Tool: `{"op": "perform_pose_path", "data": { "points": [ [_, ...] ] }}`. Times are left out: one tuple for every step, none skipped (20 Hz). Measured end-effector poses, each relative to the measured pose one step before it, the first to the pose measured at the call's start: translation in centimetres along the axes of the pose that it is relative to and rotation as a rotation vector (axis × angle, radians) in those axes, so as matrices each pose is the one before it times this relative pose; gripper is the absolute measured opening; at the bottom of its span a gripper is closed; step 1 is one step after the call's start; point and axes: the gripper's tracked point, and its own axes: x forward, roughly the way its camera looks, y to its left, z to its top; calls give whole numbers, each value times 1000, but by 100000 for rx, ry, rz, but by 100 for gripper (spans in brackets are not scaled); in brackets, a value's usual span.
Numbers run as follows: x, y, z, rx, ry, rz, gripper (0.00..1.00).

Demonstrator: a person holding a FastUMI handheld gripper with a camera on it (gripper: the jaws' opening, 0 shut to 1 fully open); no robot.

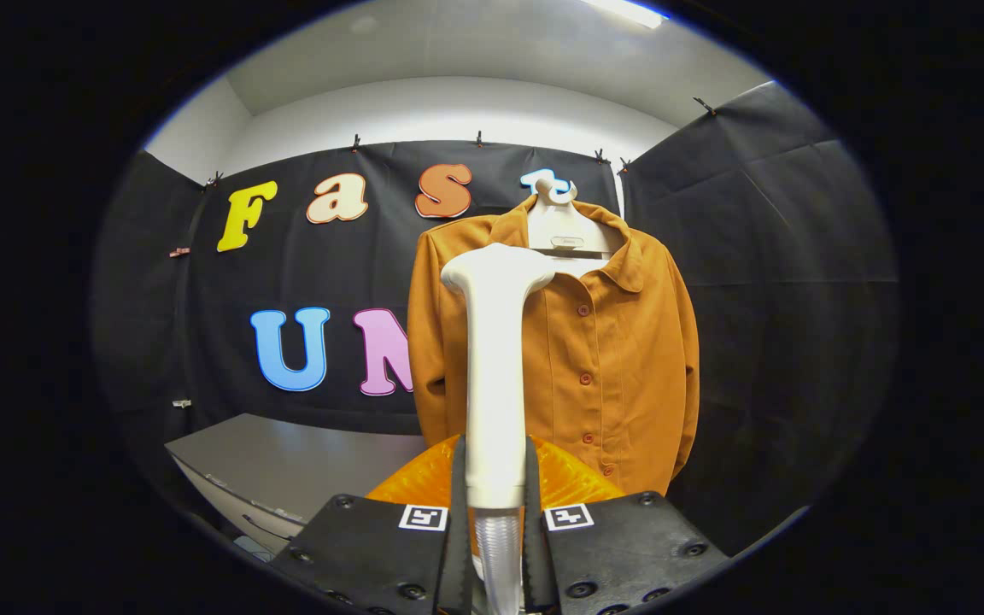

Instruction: Iron the clothes twice with a garment steamer, once on the left side and once on the right side.

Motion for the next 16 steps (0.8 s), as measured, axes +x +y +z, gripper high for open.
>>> {"op": "perform_pose_path", "data": {
  "points": [
    [575,-219,-173,-557,48,178,27],
    [580,-233,-287,-416,157,66,27],
    [582,-162,-320,-356,266,-160,27],
    [529,-316,-425,-220,438,-282,27],
    [468,-323,-479,-145,745,-130,27],
    [353,-139,-778,262,1269,161,27],
    [228,144,-311,431,-4,475,27],
    [217,-33,-690,-256,653,137,27],
    [115,-183,-730,-491,974,26,27],
    [140,-172,-788,-107,1394,64,27],
    [191,49,-753,465,1413,182,27],
    [195,63,-815,732,1888,403,27],
    [185,-7,-784,575,1702,239,27],
    [156,-136,-898,559,1609,-109,27],
    [115,-221,-869,429,1914,-354,27],
    [131,-270,-814,373,1721,-281,27]
  ]
}}
